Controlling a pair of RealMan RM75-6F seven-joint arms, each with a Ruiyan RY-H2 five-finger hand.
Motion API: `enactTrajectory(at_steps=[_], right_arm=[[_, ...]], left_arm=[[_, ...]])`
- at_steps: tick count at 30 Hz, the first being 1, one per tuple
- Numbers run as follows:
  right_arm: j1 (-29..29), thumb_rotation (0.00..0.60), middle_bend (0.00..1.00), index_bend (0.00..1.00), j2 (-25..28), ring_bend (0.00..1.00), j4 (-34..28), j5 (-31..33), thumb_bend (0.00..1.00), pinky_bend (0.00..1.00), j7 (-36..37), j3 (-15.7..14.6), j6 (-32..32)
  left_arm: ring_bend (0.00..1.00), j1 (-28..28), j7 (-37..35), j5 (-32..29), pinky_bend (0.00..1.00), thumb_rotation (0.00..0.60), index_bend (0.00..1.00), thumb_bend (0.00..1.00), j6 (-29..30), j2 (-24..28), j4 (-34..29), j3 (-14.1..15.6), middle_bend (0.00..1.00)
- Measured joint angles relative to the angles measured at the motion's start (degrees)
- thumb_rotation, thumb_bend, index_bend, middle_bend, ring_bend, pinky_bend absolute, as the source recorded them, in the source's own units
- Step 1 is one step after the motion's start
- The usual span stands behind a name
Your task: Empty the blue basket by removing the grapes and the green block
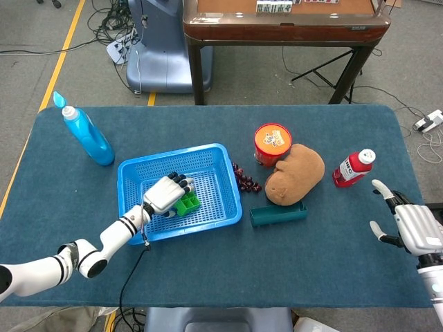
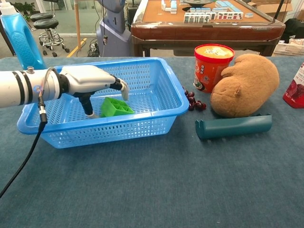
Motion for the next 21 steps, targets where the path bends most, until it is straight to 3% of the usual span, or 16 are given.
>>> enactTrajectory(at_steps=[9,15,21], right_arm=[[-0.04,0.600,0.23,0.08,-0.06,0.21,0.13,0.01,0.32,0.47,0.37,0.13,-0.13],[-0.08,0.600,0.23,0.08,-0.05,0.21,0.07,0.01,0.32,0.47,0.44,0.21,-0.15],[-0.14,0.600,0.23,0.08,-0.10,0.21,0.11,0.10,0.32,0.47,0.59,0.30,-0.12]], left_arm=[[0.21,-0.26,0.72,-1.11,0.15,0.600,0.46,0.35,-0.29,-0.87,0.81,0.16,0.26],[0.22,-0.37,0.80,-1.28,0.15,0.600,0.48,0.42,-0.50,-1.19,1.13,0.46,0.29],[0.32,-0.20,0.36,-1.18,0.16,0.600,0.57,0.46,0.27,-1.38,1.19,0.45,0.41]])
